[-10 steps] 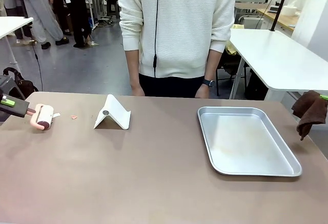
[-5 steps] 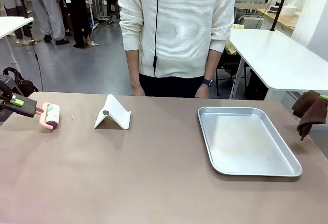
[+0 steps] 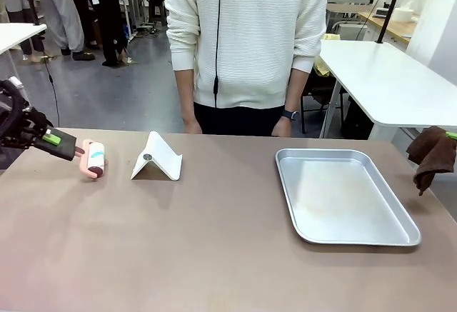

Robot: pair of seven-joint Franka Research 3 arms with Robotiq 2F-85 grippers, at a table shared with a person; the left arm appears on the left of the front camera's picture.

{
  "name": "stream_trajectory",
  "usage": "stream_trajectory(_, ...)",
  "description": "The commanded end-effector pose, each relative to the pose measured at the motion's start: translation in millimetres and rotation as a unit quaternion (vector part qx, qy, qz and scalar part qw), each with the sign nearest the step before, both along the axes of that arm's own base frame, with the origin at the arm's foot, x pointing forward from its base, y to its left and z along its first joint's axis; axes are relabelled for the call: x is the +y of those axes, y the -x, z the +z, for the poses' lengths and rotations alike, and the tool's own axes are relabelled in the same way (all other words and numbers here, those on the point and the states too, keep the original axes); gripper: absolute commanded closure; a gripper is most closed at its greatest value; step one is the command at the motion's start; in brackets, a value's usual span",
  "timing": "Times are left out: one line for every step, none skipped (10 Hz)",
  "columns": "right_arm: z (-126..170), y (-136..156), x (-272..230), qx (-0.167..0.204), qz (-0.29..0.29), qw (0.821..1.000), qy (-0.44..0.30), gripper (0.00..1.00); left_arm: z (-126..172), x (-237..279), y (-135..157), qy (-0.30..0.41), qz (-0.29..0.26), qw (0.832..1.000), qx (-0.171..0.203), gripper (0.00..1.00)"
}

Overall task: Clean the surface of the table.
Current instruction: Clean the area not pointed to by the person.

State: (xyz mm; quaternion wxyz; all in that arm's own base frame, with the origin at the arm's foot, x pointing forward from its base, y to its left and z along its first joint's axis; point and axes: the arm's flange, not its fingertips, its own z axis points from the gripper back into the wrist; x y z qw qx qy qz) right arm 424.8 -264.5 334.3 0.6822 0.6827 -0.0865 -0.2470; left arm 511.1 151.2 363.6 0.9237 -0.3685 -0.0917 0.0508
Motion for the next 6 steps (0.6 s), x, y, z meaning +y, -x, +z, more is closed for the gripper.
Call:
stream_trajectory(5,3,1,-0.002,0.008,1.000,0.001,0.93,-11,-20,9,-0.042,-0.031,0.998,0.039,0.78)
stream_trajectory(5,3,1,-0.002,0.008,1.000,0.001,0.93,-12,-29,5,-0.049,-0.038,0.997,0.045,0.78)
stream_trajectory(5,3,1,-0.002,0.008,1.000,0.001,0.93,-14,-36,-1,-0.062,-0.046,0.995,0.056,0.78)
stream_trajectory(5,3,1,-0.002,0.008,1.000,0.001,0.93,-16,-43,-7,-0.069,-0.051,0.994,0.065,0.78)
stream_trajectory(5,3,1,-0.002,0.008,1.000,0.001,0.93,-17,-47,-12,-0.067,-0.052,0.994,0.073,0.78)
stream_trajectory(5,3,1,-0.002,0.008,1.000,0.001,0.93,-15,-48,-14,-0.057,-0.050,0.995,0.071,0.78)
